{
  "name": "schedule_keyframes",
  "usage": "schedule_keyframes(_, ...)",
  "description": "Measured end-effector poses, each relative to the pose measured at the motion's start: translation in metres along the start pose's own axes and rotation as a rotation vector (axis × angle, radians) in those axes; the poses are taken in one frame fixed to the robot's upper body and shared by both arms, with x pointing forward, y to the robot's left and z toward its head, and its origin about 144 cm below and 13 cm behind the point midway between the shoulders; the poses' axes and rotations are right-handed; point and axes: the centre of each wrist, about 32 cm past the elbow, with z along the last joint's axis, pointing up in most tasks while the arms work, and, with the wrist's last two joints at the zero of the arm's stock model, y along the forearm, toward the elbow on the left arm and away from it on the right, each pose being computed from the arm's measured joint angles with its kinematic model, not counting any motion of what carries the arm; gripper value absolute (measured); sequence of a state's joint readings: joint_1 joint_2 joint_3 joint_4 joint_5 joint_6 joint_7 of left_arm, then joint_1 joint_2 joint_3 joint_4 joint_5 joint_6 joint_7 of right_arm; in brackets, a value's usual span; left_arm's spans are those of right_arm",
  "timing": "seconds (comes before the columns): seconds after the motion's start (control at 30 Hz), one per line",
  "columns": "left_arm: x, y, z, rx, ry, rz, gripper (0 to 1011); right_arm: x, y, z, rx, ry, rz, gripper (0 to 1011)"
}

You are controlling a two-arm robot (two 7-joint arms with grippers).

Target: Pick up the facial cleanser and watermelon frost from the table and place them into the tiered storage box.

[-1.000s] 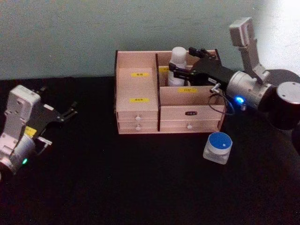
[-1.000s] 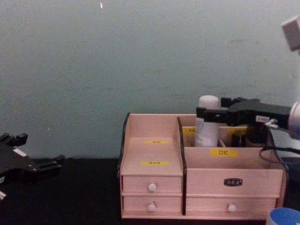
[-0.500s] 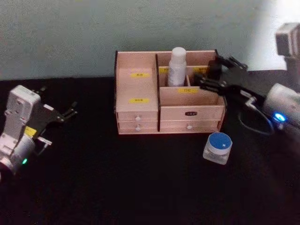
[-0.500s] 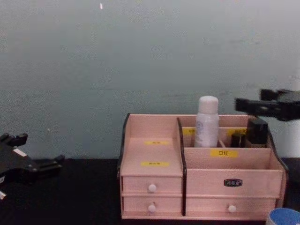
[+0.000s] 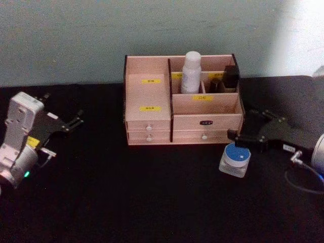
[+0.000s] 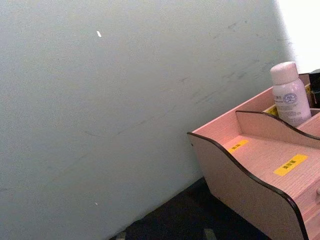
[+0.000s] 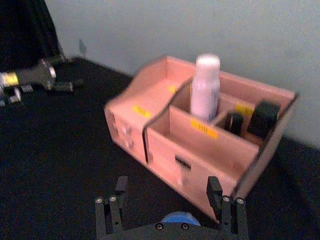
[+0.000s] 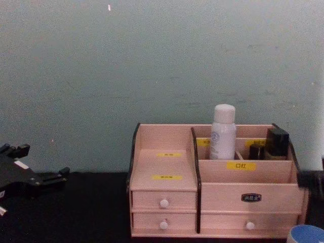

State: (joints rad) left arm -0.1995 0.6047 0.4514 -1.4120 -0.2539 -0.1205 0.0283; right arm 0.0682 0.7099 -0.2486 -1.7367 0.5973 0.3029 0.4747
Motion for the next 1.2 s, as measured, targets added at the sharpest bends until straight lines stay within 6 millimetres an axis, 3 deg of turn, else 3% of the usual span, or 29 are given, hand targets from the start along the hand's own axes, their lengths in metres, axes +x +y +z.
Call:
schedule_keyframes(0.43, 0.000, 0.000, 0.000, 0.000, 0.000, 0.000, 1001, -0.001, 0.008, -0.012, -0.164, 0.045, -0.043, 1000)
schedule_keyframes(1.2, 0.000, 0.000, 0.000, 0.000, 0.000, 0.000, 1001, 0.005, 0.022, -0.026, -0.257, 0.023, -0.034, 1000)
